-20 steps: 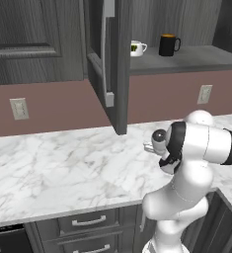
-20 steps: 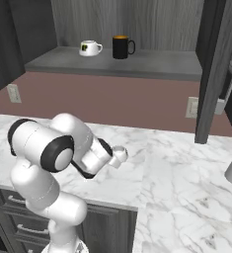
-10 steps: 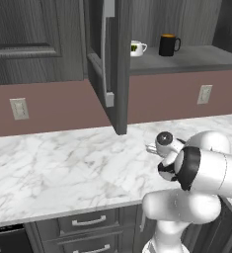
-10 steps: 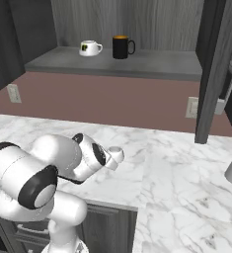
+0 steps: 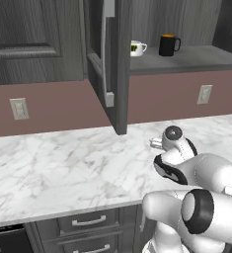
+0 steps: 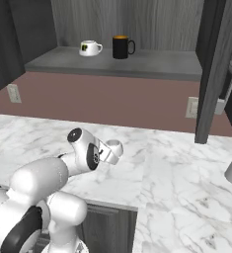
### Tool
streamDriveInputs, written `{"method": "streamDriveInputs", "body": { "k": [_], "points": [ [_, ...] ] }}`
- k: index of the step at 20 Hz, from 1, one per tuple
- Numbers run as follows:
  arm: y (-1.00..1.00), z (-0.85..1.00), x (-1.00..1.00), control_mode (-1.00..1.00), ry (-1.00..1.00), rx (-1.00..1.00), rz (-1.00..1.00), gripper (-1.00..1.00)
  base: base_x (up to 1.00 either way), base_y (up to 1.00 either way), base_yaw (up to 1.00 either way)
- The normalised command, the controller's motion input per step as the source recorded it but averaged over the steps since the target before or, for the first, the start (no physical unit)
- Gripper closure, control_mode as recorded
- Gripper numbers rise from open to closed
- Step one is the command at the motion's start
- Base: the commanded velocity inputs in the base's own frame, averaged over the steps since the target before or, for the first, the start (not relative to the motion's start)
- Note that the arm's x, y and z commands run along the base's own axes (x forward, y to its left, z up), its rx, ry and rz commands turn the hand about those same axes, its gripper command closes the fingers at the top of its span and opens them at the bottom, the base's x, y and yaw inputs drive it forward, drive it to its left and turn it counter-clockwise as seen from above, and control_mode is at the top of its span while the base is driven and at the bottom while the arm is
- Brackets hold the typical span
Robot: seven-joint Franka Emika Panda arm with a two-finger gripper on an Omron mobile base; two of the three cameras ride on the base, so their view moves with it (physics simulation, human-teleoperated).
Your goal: Pick the mug on the counter and place it in the cabinet with the handle facing the right, like the mugs already inside.
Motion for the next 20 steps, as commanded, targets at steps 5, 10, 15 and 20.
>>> {"method": "streamDriveInputs", "body": {
  "k": [5,10,15,20],
  "points": [
    [0.0,0.22,-0.07,-1.0,0.04,-0.01,0.09,1.0,0.0,0.0,0.0],
    [0.0,0.14,-0.02,-1.0,-0.05,-0.03,0.12,1.0,0.0,0.0,0.0],
    [0.01,0.18,-0.05,-1.0,-0.01,0.0,0.25,1.0,0.0,0.0,0.0],
    [0.18,0.1,-0.1,-1.0,0.0,0.0,0.39,1.0,0.0,0.0,0.0]
  ]
}}
